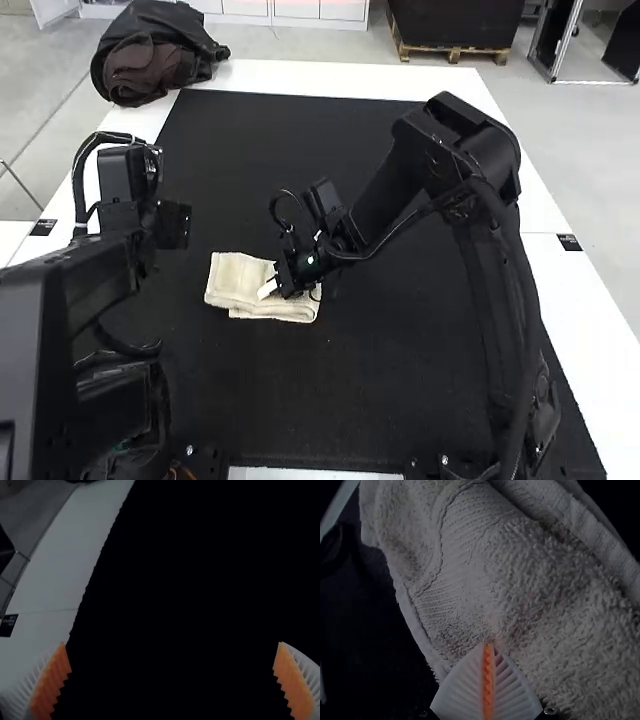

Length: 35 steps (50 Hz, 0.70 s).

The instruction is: Fold the towel.

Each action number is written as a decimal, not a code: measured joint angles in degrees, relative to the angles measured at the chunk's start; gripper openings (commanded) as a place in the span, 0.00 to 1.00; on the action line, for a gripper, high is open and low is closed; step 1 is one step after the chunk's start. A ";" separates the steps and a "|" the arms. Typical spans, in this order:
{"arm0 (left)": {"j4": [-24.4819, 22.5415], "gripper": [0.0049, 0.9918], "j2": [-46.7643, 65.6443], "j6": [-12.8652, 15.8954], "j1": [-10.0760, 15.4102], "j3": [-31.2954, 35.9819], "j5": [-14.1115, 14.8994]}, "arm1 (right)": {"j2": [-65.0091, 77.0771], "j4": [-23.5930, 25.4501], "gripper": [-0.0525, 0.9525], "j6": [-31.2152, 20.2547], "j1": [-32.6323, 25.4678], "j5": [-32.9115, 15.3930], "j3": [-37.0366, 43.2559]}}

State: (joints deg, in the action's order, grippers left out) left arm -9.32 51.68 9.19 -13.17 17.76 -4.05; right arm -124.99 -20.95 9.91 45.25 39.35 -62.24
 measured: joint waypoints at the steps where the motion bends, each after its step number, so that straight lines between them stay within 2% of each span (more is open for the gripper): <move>1: 0.00 0.96 0.02 0.00 0.00 0.00 0.02 | -0.04 -0.22 0.03 0.00 -0.02 0.11 0.09; 18: 0.76 0.96 0.02 -0.07 0.00 0.46 0.90 | 3.91 0.09 0.03 3.65 -0.13 0.31 0.81; 26: 2.62 0.96 0.07 -0.61 0.00 5.40 1.07 | 12.24 0.26 0.03 6.23 -1.18 0.33 0.76; 35: 5.64 0.96 0.07 -2.01 0.20 11.32 1.09 | 22.51 1.14 0.03 9.33 -5.09 0.28 0.13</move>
State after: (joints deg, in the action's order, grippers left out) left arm -3.68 51.75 7.18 -12.97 29.08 -2.96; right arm -102.48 -19.81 19.25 40.16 39.64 -62.11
